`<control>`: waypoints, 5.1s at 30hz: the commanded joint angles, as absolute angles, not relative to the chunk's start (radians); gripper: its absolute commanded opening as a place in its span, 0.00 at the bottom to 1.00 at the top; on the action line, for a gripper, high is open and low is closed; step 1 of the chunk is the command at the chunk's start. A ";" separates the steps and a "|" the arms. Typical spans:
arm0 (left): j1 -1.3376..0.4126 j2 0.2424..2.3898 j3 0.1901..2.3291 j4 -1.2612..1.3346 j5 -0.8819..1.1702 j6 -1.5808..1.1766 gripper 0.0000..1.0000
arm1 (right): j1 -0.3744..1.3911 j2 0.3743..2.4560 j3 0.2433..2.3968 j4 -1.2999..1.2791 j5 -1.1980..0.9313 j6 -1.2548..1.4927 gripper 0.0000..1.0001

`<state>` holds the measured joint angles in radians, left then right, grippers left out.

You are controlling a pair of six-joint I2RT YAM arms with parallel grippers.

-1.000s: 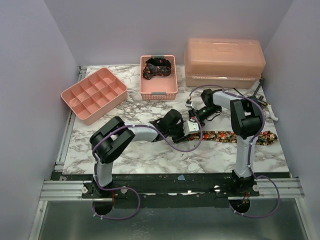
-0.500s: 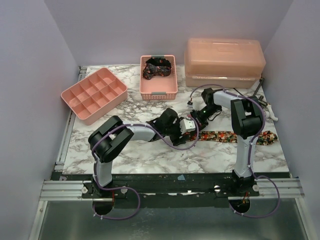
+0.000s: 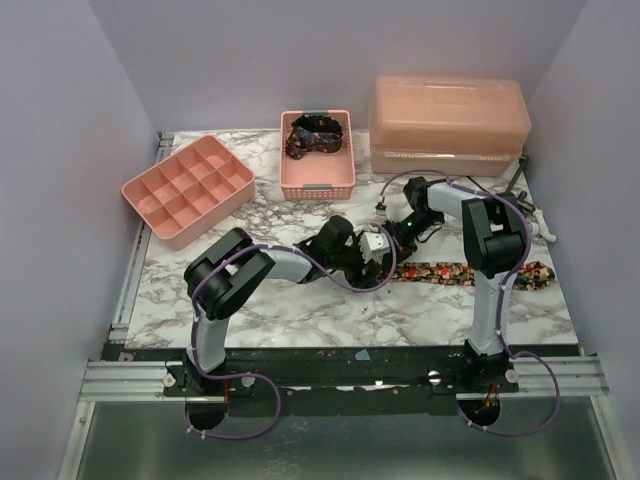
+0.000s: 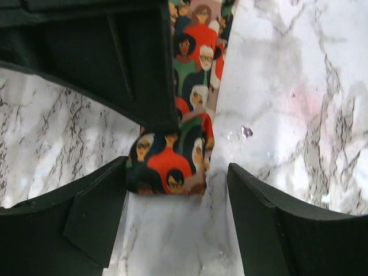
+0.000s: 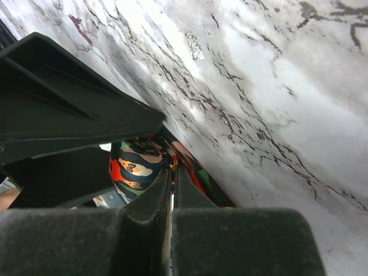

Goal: Roll the ties
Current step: Roll the tie at the center of the board.

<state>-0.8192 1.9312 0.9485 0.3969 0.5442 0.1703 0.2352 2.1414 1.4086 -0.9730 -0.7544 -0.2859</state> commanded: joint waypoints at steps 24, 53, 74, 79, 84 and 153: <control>-0.877 1.921 0.897 0.173 0.303 0.504 0.24 | 0.123 2.135 1.459 -1.321 -0.997 -0.426 0.39; -0.858 1.991 1.069 -0.164 0.376 0.387 0.30 | 0.164 2.076 1.442 -1.164 -0.952 -0.339 0.50; -0.856 1.990 1.083 -0.158 0.371 0.334 0.47 | 0.268 2.247 1.440 -1.005 -0.837 -0.243 0.01; -0.813 1.937 1.019 -0.013 0.480 0.265 0.68 | 0.261 2.261 1.426 -0.972 -0.721 -0.255 0.01; -0.770 1.835 0.832 0.384 0.575 0.193 0.74 | 0.261 2.257 1.386 -0.926 -0.643 -0.253 0.01; -0.795 2.019 1.010 0.435 0.591 0.342 0.41 | 0.184 2.380 1.518 -1.073 -0.828 -0.313 0.01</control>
